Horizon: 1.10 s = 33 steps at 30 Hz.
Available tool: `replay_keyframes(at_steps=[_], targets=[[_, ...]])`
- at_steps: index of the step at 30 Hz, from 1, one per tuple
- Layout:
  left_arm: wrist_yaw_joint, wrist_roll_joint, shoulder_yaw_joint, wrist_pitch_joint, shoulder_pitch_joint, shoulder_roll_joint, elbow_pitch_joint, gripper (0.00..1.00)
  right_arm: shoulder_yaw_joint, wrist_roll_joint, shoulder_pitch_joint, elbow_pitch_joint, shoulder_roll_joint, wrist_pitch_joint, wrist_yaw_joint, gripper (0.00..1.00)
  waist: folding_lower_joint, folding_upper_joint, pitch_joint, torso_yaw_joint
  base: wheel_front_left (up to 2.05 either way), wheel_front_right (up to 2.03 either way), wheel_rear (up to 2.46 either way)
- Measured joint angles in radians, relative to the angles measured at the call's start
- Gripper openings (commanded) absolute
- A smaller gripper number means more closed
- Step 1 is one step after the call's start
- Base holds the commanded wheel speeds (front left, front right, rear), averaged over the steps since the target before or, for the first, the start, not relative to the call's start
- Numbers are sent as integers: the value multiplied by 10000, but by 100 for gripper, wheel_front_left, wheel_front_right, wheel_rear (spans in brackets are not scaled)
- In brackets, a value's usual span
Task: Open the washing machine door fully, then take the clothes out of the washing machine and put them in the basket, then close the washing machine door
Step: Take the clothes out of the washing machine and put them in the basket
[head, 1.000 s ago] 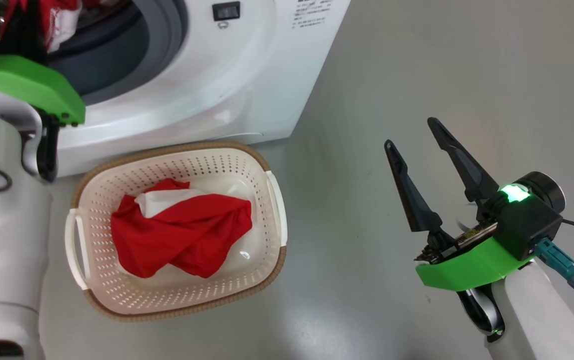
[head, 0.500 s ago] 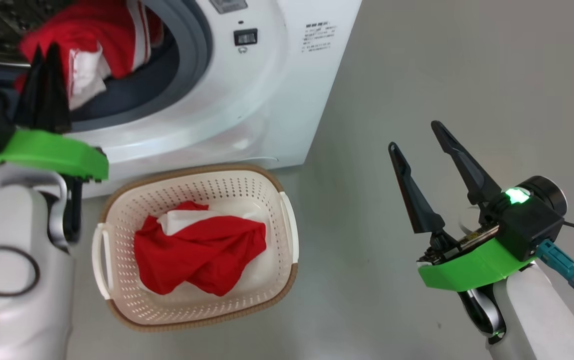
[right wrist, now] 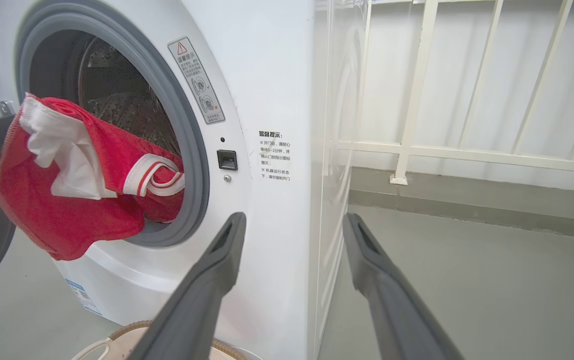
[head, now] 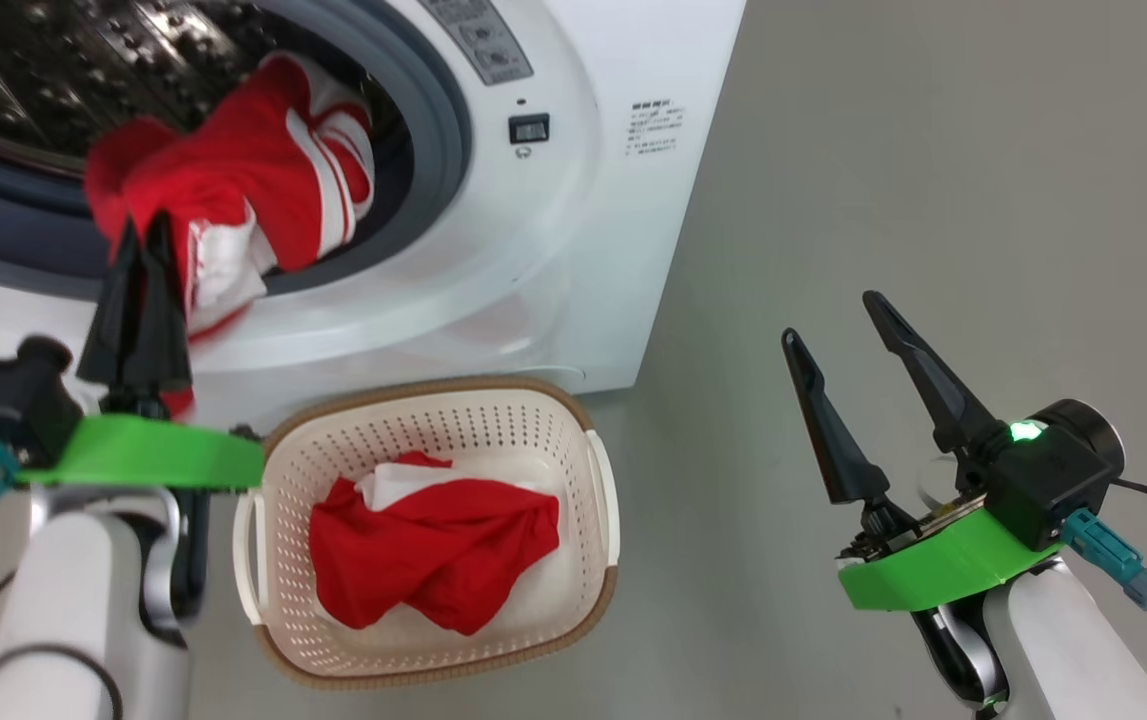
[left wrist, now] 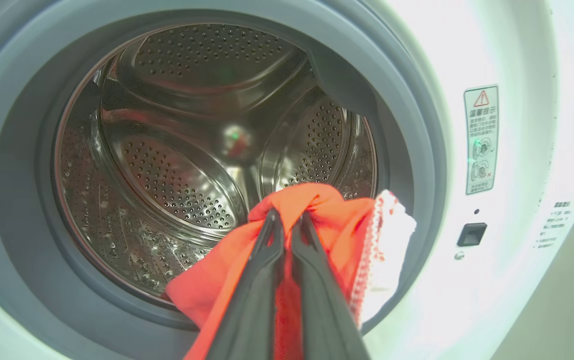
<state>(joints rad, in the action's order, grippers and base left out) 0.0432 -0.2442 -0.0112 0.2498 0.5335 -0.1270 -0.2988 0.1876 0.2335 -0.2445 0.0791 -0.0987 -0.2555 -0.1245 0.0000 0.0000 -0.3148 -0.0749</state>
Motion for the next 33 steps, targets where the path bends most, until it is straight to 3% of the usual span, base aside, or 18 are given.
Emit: replay_keyframes(at_steps=[17,22,27,33], targets=[[-207,50,491,-33,-2619,458,2685,0,-13,42,614,142,40,0,0,100,0,0,1329,268,0,0,0],[-443,-38,654,-96,-3301,525,3104,0,-17,44,779,105,46,0,0,100,0,0,1341,304,0,0,0],[-527,-351,1020,-284,-3648,660,2915,0,-102,44,806,75,44,0,0,100,0,0,1195,314,0,0,0],[-516,-671,1214,-370,-3607,744,1628,0,-75,44,796,50,48,0,0,100,0,0,959,295,0,0,0]])
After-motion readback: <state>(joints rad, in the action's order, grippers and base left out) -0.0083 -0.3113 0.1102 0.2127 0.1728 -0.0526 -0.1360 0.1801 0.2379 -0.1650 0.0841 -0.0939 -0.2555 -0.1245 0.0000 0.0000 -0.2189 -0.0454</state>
